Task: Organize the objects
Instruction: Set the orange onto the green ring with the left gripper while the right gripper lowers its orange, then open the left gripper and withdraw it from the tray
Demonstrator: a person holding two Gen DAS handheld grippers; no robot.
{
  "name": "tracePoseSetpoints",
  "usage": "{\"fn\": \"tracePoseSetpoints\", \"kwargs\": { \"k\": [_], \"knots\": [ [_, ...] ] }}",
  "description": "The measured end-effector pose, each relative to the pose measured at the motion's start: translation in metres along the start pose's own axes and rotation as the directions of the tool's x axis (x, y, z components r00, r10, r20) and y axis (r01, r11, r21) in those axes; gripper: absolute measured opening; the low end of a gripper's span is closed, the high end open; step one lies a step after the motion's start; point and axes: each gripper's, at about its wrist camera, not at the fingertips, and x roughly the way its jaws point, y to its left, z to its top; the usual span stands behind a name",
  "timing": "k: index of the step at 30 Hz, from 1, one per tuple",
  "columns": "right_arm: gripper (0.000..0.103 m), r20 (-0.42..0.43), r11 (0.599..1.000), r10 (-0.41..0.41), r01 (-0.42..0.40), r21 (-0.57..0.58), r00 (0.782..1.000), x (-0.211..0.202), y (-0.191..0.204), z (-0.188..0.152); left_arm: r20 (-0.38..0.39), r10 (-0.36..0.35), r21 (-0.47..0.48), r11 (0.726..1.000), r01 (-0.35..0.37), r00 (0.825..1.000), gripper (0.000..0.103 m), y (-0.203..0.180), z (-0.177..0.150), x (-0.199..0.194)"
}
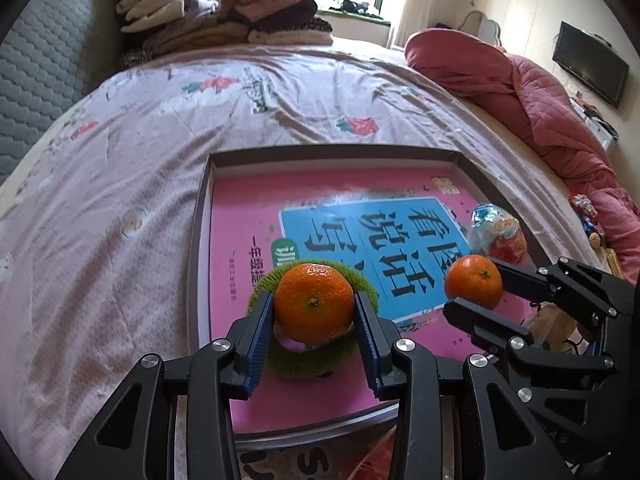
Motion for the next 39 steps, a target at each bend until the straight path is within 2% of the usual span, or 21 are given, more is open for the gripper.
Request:
{"fn": "tracePoseSetpoints", "kwargs": {
  "k": [9,17,39],
  "knots": [
    [0.039,-0.028,1.000,-0.002,0.002,-0.005,1.000,0.006,0.001,-0.001,-0.020,0.005,0.021,1.000,-0.004,1.000,0.041,-0.005,-0.003,0.005],
    [0.039,-0.070,0.999,-0.041,0.039,-0.024,0.997,0.014,0.003,-0.005,-0.032,0.014,0.046,0.999,-0.013,0.999,0.041,-0.008,-0.005,0.006],
    [0.039,-0.058,0.999,-0.039,0.040,0.029,0.998,0.010,-0.007,-0.003,-0.035,-0.015,0.019,1.000,0.016,0.999,0.046,-0.004,-0.004,-0.002]
  ]
}}
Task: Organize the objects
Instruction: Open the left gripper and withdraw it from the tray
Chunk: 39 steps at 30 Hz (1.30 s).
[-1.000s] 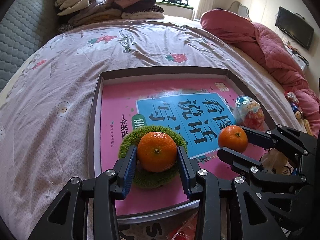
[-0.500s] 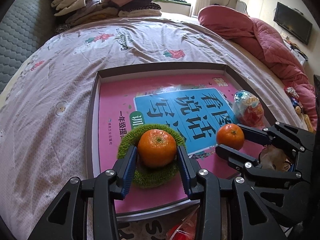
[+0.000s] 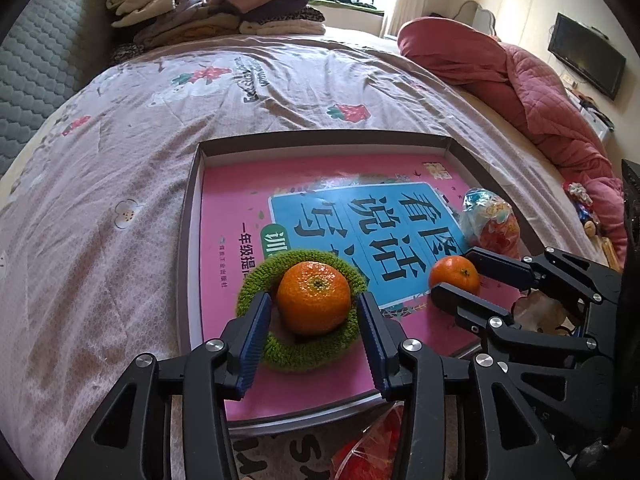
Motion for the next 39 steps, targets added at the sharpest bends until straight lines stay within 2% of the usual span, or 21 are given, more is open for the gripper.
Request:
{"fn": "tracePoseSetpoints", "kwargs": {
  "k": [5,9,13,17,27,39],
  "knots": [
    [0.039,0.004,1.000,-0.004,0.004,-0.006,1.000,-0.002,0.002,0.000,0.016,0.003,-0.006,1.000,-0.003,1.000,0.047,-0.001,0.000,-0.009],
    [0.039,0.021,1.000,-0.004,0.004,-0.003,1.000,-0.008,0.001,0.002,0.025,0.008,-0.017,1.000,-0.007,1.000,0.053,0.000,-0.001,-0.017],
    [0.039,0.033,1.000,-0.001,0.001,0.000,0.999,-0.013,0.001,0.003,0.035,0.005,-0.034,0.999,-0.004,0.999,0.055,0.002,-0.001,-0.024],
    [0.039,0.053,1.000,-0.004,0.005,-0.006,0.999,-0.020,0.003,0.005,0.046,0.011,-0.046,0.999,-0.009,0.999,0.062,0.003,-0.002,-0.031],
    [0.040,0.112,1.000,-0.006,0.008,-0.015,0.994,-0.046,0.003,0.012,0.071,0.009,-0.078,0.997,-0.003,0.997,0.062,0.005,-0.003,-0.049],
    [0.041,0.204,1.000,-0.013,0.015,-0.007,0.979,-0.087,0.001,0.017,0.146,0.024,-0.049,0.999,-0.017,0.989,0.063,-0.012,-0.007,-0.092]
  ]
}}
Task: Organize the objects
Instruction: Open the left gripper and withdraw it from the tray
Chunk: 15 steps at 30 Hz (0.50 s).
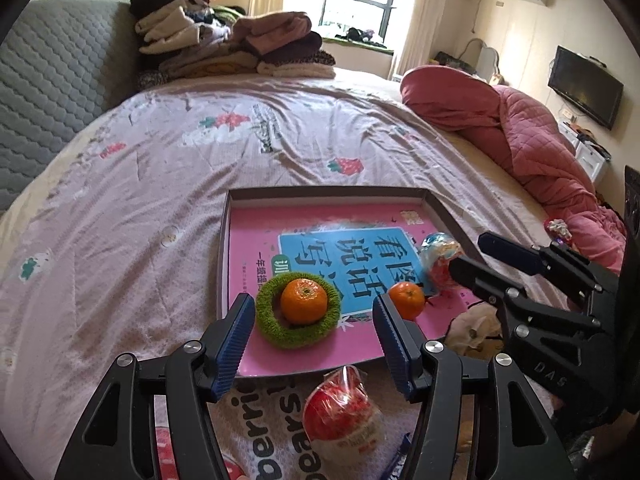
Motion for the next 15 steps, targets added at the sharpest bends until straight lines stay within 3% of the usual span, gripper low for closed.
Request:
{"fn": "tracePoseSetpoints", "kwargs": {
  "k": [15],
  "knots": [
    [0.043,0.102,0.999,-0.005,0.002,0.034,0.995,-0.046,-0.011,0.010,0.102,0.010,0.018,1.000,-0.012,0.995,0.063,-0.007,0.000,-0.053]
  ]
}}
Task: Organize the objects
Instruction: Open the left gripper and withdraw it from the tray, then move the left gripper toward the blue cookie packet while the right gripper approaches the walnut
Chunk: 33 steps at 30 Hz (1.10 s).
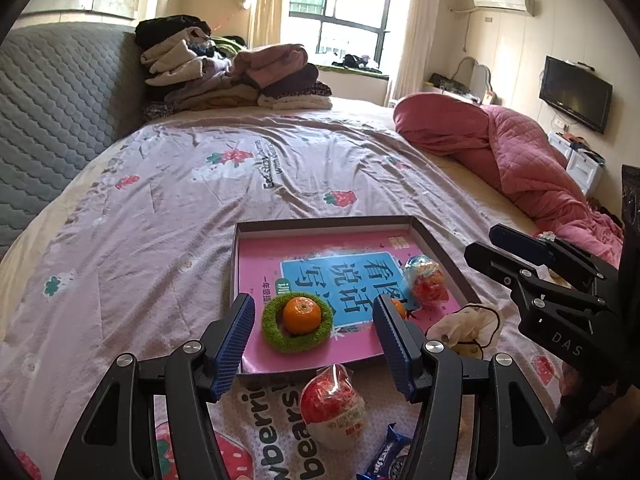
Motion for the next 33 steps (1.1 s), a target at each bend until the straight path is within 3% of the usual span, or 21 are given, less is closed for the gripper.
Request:
{"fn": "tracePoseSetpoints", "kwargs": {
  "k": [7,18,33],
  "knots": [
    [0.043,0.009,1.000,0.010,-0.010,-0.001,1.000,-0.010,0.003,0.000,0.018,0.004,-0.021,1.000,-0.004,1.000,0.063,0.001,-0.002,-0.010],
    [0.045,0.024,1.000,0.016,-0.017,0.015,1.000,-0.027,0.006,-0.012,0.057,0.055,0.022,0.998,-0.056,0.997,0.063,-0.014,-0.009,-0.024],
    [0.049,0.048,0.999,0.037,-0.037,-0.002,0.998,-0.058,0.013,-0.034,0.051,0.062,0.031,0.997,-0.064,0.997,0.063,-0.030,-0.028,-0.038]
  ]
}}
